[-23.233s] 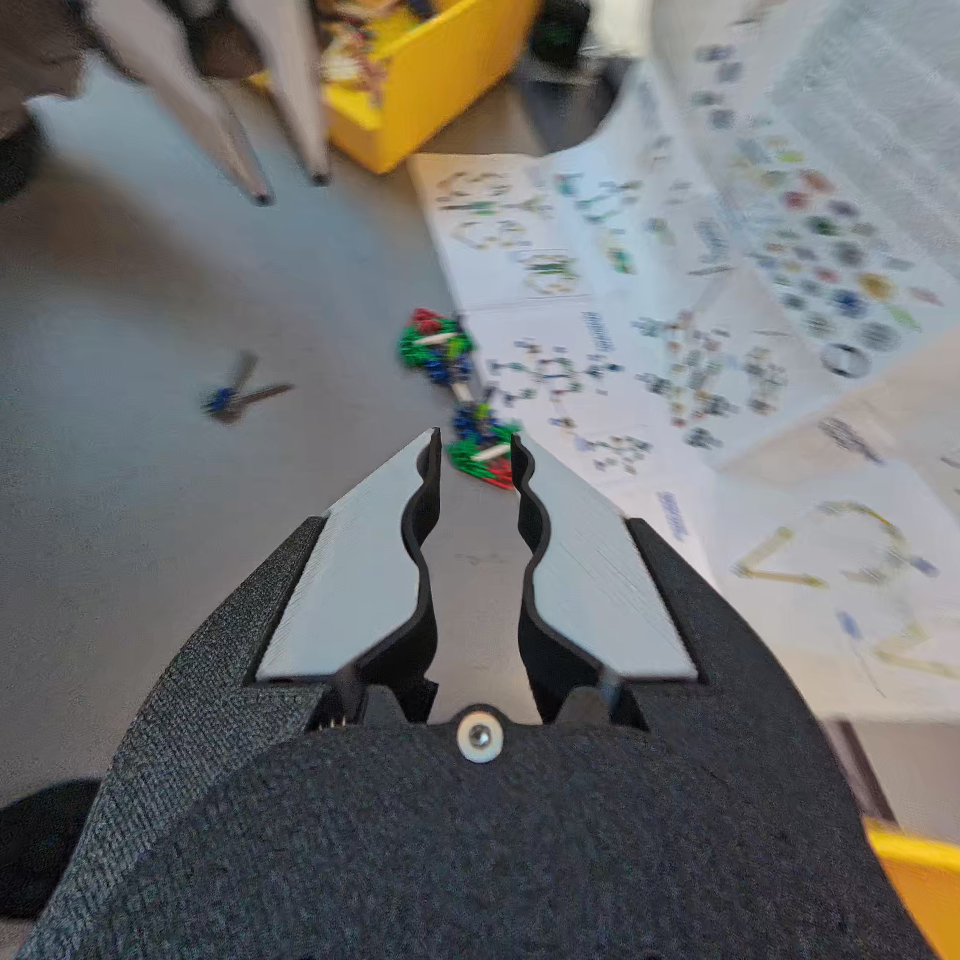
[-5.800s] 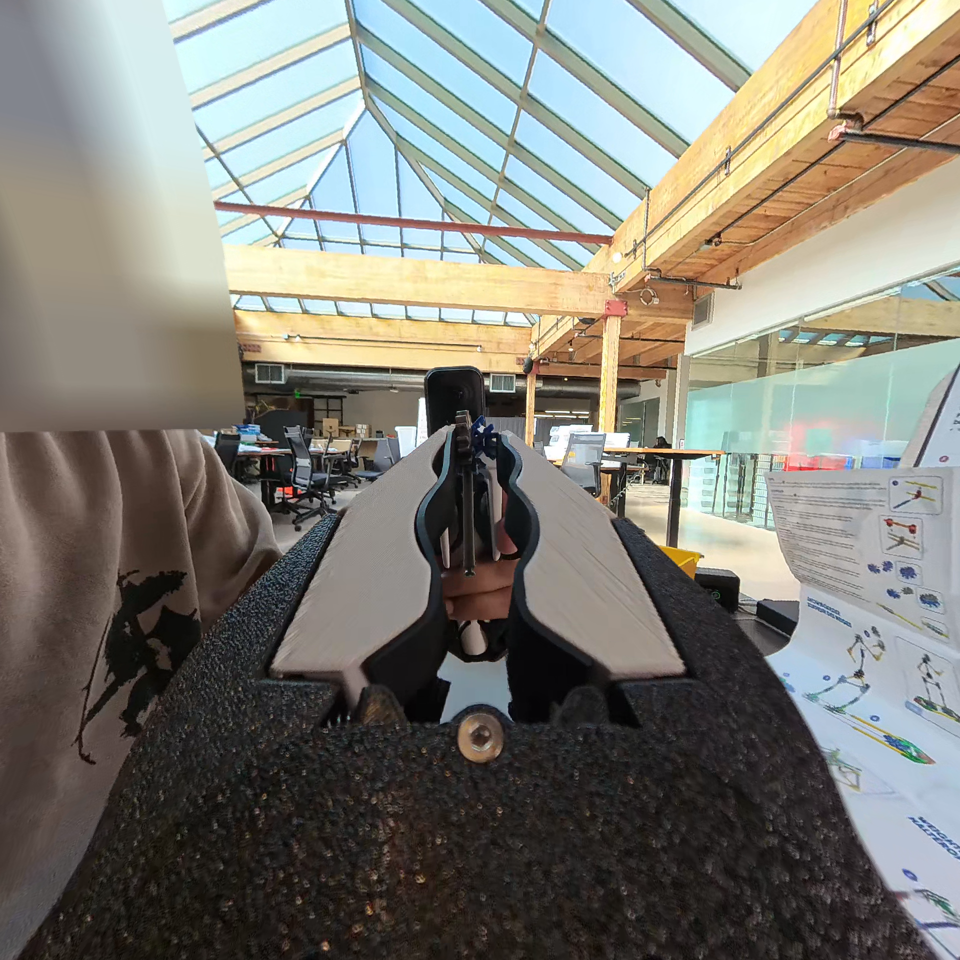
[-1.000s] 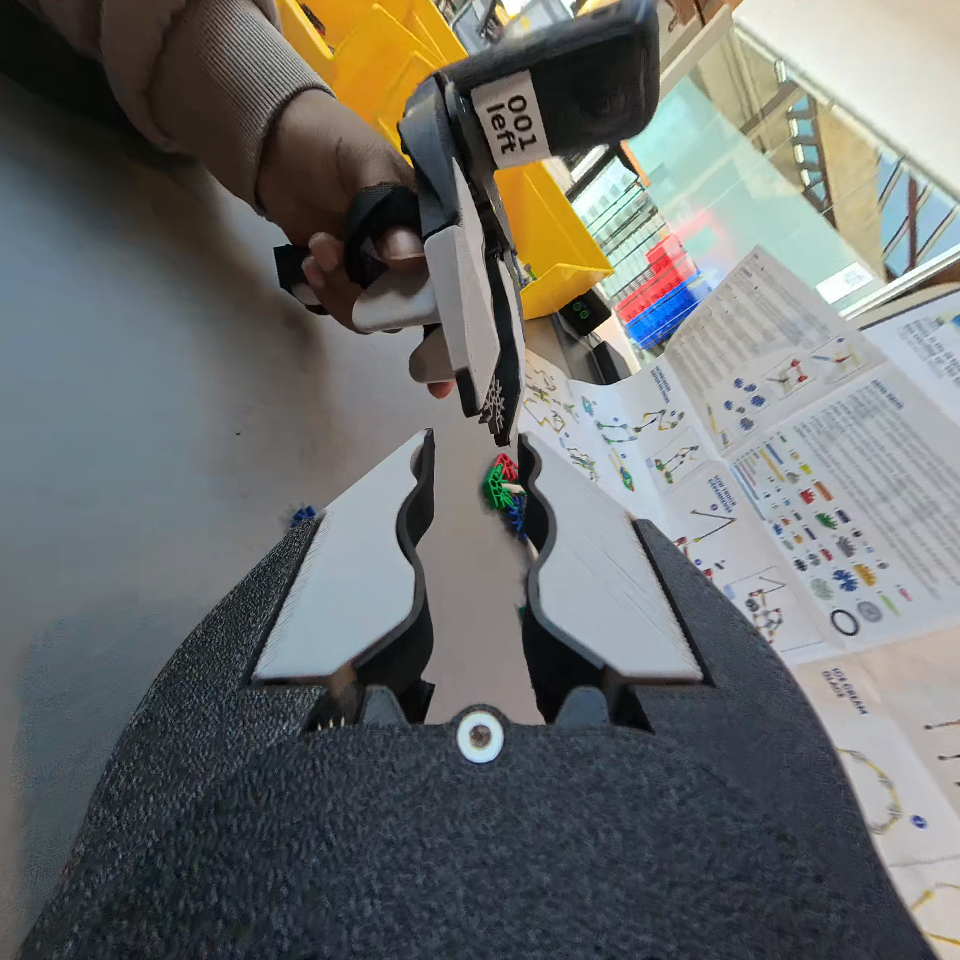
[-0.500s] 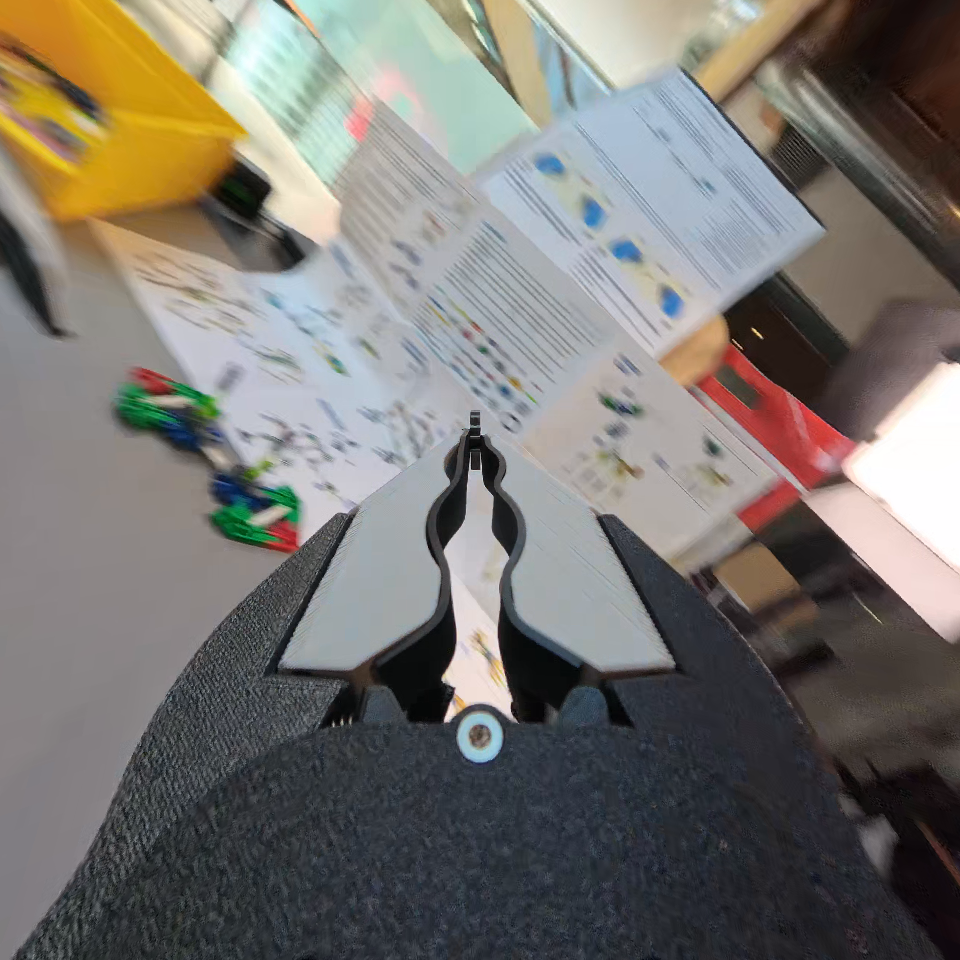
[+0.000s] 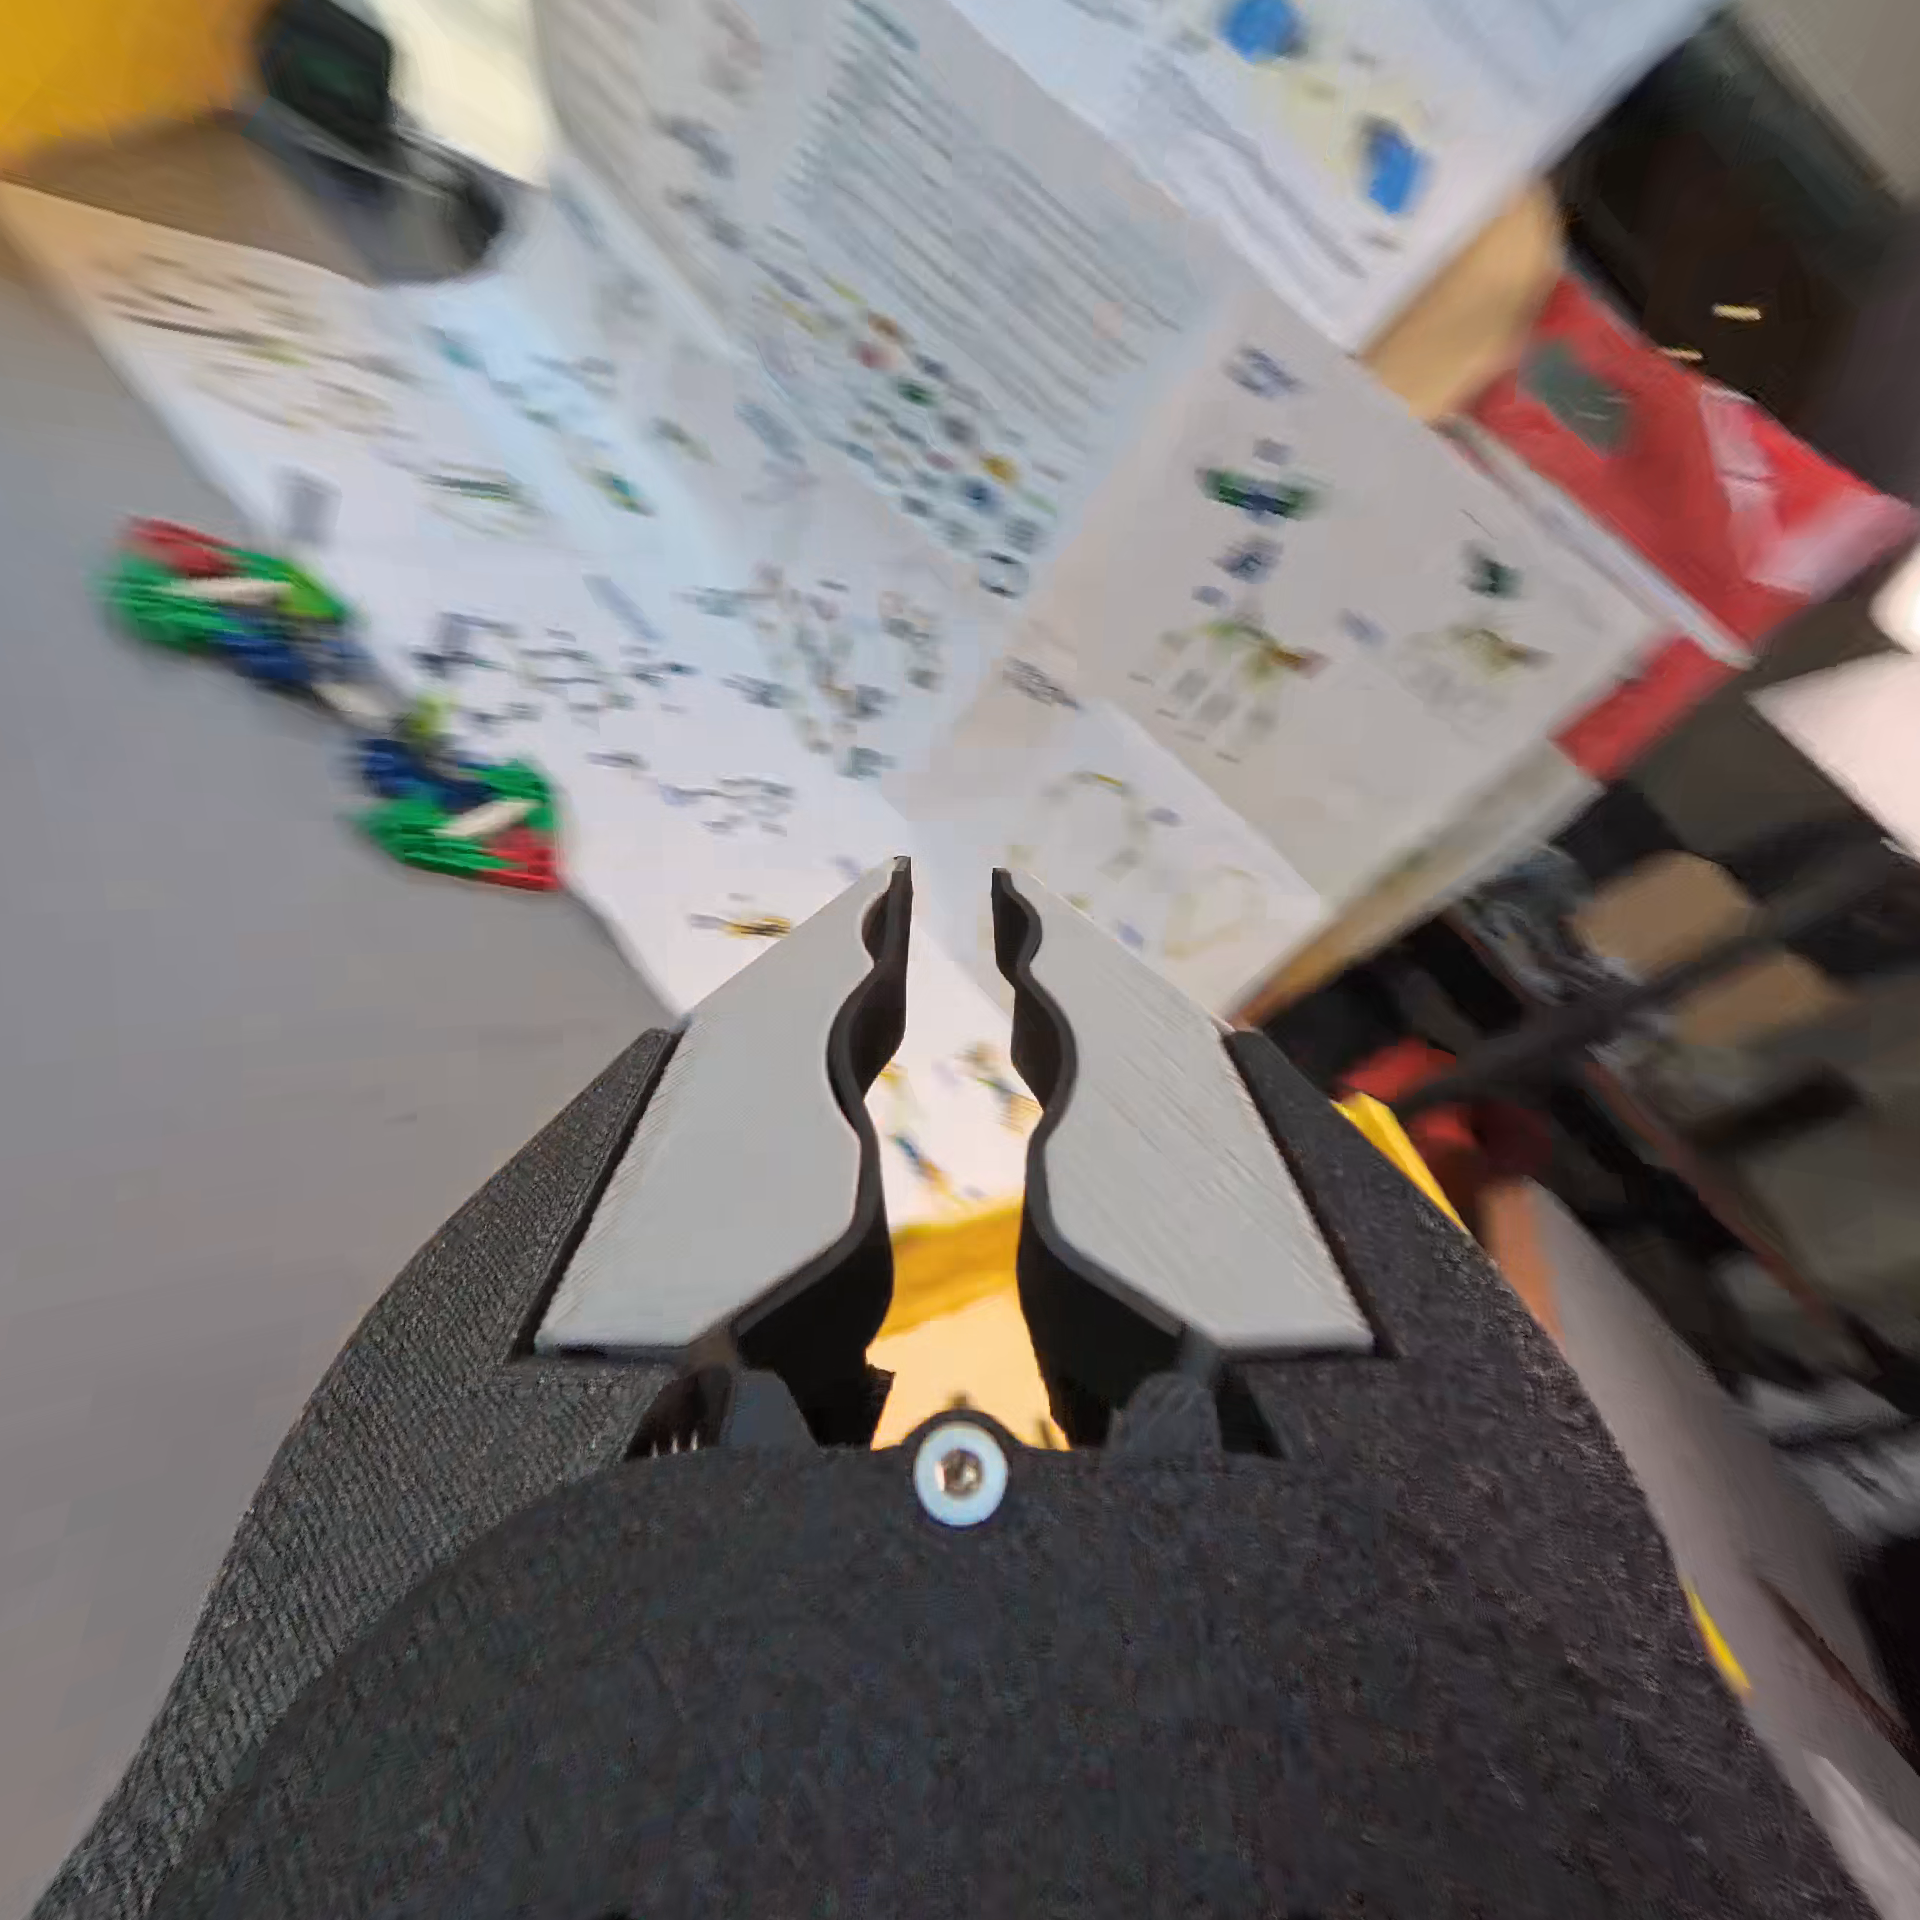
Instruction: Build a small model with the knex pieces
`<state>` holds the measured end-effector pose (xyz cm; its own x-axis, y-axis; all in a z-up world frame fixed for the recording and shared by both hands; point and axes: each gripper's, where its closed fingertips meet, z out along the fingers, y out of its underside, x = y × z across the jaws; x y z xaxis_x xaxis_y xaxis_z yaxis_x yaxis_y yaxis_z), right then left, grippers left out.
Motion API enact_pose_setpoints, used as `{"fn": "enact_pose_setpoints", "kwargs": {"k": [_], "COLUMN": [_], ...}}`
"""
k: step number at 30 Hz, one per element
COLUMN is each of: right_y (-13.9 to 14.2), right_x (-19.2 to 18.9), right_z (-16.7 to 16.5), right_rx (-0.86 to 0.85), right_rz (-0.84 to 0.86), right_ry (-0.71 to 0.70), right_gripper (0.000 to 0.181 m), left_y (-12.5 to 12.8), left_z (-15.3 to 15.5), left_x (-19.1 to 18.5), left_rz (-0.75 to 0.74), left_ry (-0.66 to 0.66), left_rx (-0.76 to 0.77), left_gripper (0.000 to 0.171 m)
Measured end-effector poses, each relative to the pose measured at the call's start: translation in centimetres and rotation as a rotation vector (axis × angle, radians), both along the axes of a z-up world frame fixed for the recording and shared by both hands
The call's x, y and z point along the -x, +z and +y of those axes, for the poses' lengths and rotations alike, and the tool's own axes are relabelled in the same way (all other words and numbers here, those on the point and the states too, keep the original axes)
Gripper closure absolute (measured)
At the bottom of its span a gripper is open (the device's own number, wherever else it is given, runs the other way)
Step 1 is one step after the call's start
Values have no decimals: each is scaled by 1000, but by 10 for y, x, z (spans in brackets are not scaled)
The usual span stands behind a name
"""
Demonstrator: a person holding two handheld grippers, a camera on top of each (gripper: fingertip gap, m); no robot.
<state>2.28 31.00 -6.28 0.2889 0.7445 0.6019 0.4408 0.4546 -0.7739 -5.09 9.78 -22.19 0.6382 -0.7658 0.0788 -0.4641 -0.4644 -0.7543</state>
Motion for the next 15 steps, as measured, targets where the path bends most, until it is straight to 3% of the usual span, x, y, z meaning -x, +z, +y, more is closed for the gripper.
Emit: {"fn": "enact_pose_setpoints", "kwargs": {"k": [3, 5, 10, 15], "right_y": [-59, -88, -150, -151], "right_x": [39, 48, 59, 75], "right_z": [-113, -163, -194, -190], "right_rx": [359, 468, 481, 474], "right_rz": [-243, -348, -584, -509], "right_ry": [487, 663, 681, 630], "right_gripper": [163, 163, 162, 173], "left_y": [-1, -1, 1, 25], "left_z": [1, 1, 6, 15], "left_x": [2, 2, 8, 16], "left_rz": [25, 36, 157, 192], "left_ry": [3, -3, -11, 16], "left_rx": [-18, -23, -129, -297], "left_gripper": [148, 151, 157, 157]}}
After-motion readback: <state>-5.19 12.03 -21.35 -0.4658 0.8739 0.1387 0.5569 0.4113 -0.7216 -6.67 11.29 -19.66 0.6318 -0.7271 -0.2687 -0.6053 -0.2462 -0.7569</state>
